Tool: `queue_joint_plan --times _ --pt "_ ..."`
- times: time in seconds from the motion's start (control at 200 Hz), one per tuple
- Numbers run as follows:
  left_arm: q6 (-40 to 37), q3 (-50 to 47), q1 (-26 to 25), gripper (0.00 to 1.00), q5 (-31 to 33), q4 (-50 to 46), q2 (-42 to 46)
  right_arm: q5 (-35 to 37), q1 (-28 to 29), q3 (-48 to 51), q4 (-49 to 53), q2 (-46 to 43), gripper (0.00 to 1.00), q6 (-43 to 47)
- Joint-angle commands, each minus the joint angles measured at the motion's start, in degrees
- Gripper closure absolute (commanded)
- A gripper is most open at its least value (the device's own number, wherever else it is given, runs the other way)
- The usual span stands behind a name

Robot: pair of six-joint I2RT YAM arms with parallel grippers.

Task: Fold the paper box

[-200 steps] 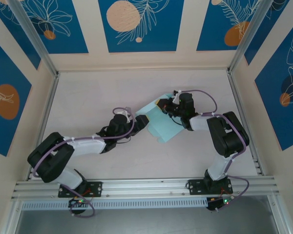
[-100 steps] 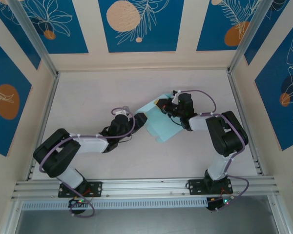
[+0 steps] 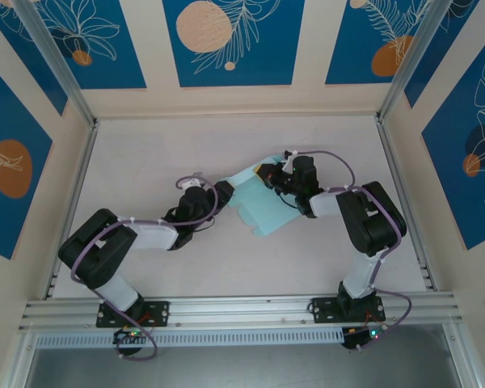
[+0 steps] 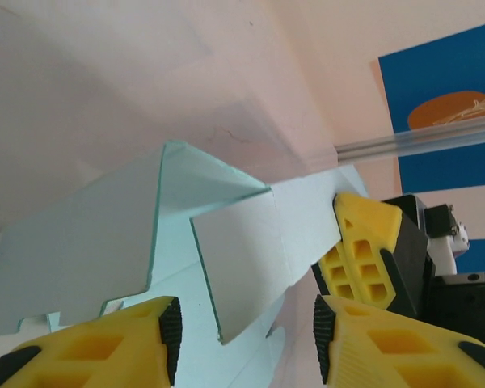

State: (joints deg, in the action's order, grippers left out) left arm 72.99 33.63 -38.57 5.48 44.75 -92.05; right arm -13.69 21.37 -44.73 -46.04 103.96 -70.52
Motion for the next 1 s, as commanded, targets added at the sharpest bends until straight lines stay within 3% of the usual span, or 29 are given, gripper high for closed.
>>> queue_joint_plan --times 0.0,0.325,0.795,0.905,0.995 --pt "-2.06 0.62 1.38 0.57 2.13 2.07 1.58 1.22 1.13 -0.55 2.61 2.11 0.99 1.18" --pt "-2.05 1.55 1.96 0.66 0.16 3.8 -1.44 1.39 1.58 -0.82 2.75 2.39 0.98 1.0" --pt "-9.09 0.36 2.79 0.84 -2.6 6.78 -2.33 1.15 1.47 -1.41 4.63 2.4 0.97 1.53" --pt "-9.37 0.39 3.15 0.92 -3.09 5.56 -2.45 0.95 1.31 -1.24 5.93 1.78 0.93 2.09" --pt "-9.95 0.13 3.51 0.94 -3.44 4.26 -2.22 0.86 1.33 -0.75 8.24 0.32 0.83 3.39"
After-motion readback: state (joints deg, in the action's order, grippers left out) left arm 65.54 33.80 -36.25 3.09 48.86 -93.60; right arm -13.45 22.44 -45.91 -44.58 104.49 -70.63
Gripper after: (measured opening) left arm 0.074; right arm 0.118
